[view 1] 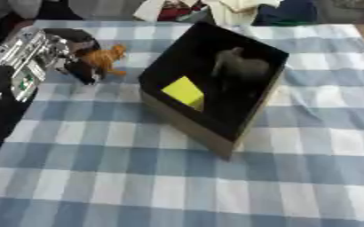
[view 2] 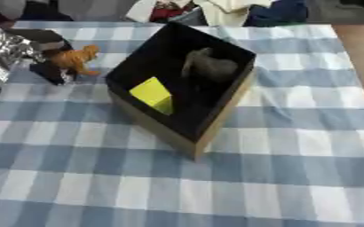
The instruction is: Pick up objects on the table and place them in the box.
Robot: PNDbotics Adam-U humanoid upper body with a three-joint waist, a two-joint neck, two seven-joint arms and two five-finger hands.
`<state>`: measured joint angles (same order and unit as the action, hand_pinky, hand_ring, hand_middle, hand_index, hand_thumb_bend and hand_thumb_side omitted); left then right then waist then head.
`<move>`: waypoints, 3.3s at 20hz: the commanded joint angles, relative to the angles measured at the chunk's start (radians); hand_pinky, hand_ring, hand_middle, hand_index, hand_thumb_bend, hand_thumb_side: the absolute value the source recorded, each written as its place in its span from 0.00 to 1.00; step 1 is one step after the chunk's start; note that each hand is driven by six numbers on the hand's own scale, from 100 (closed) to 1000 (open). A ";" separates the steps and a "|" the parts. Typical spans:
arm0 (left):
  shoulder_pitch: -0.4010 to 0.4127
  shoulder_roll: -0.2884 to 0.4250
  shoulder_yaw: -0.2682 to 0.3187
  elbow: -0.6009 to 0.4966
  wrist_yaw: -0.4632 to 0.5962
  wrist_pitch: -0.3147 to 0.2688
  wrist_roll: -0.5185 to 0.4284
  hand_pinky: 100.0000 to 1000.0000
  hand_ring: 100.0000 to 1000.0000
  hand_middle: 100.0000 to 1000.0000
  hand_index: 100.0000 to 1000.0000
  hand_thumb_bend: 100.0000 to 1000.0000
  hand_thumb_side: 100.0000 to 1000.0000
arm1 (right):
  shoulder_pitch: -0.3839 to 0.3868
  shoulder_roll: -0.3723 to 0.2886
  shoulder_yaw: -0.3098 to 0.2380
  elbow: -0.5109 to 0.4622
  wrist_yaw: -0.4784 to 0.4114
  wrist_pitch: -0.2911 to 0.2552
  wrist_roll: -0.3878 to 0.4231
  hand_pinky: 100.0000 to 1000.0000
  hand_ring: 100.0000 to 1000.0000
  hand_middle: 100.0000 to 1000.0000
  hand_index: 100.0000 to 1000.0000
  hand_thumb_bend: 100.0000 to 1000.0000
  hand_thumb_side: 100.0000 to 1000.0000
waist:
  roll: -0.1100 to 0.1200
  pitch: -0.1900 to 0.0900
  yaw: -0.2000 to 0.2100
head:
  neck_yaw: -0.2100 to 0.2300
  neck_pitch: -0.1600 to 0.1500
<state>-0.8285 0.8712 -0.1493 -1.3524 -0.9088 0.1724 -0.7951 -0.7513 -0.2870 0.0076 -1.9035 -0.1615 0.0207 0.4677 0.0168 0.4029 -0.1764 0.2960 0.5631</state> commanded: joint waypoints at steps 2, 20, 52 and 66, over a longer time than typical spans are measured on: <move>-0.025 0.042 0.004 -0.042 0.008 -0.008 -0.006 0.53 0.60 0.44 0.65 0.00 0.18 | -0.005 -0.005 -0.004 -0.021 -0.005 0.005 -0.001 1.00 0.96 0.66 0.89 0.00 0.74 | 0.003 -0.037 0.003 | -0.004 0.011; -0.068 0.021 -0.056 -0.345 0.171 0.026 -0.020 0.50 0.56 0.42 0.63 0.00 0.20 | 0.012 0.008 -0.003 -0.034 -0.012 0.016 -0.001 1.00 0.96 0.65 0.89 0.00 0.73 | 0.008 -0.060 0.008 | -0.064 0.038; -0.166 -0.202 -0.201 -0.205 0.131 0.023 0.096 0.45 0.56 0.48 0.69 0.00 0.21 | 0.004 0.026 0.004 -0.051 -0.024 0.032 0.018 1.00 0.96 0.65 0.89 0.00 0.73 | 0.026 -0.037 -0.039 | -0.022 0.013; -0.171 -0.257 -0.217 -0.108 0.005 -0.031 0.143 0.59 0.70 0.66 0.87 0.00 0.88 | -0.002 0.036 0.004 -0.057 -0.030 0.037 0.021 1.00 0.96 0.64 0.89 0.00 0.73 | 0.024 -0.029 -0.052 | -0.006 0.004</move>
<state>-0.9845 0.6059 -0.3714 -1.4538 -0.8868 0.1466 -0.6540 -0.7395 -0.2430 0.0133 -1.9406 -0.1868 0.0574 0.4880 0.0434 0.3957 -0.2268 0.2888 0.5787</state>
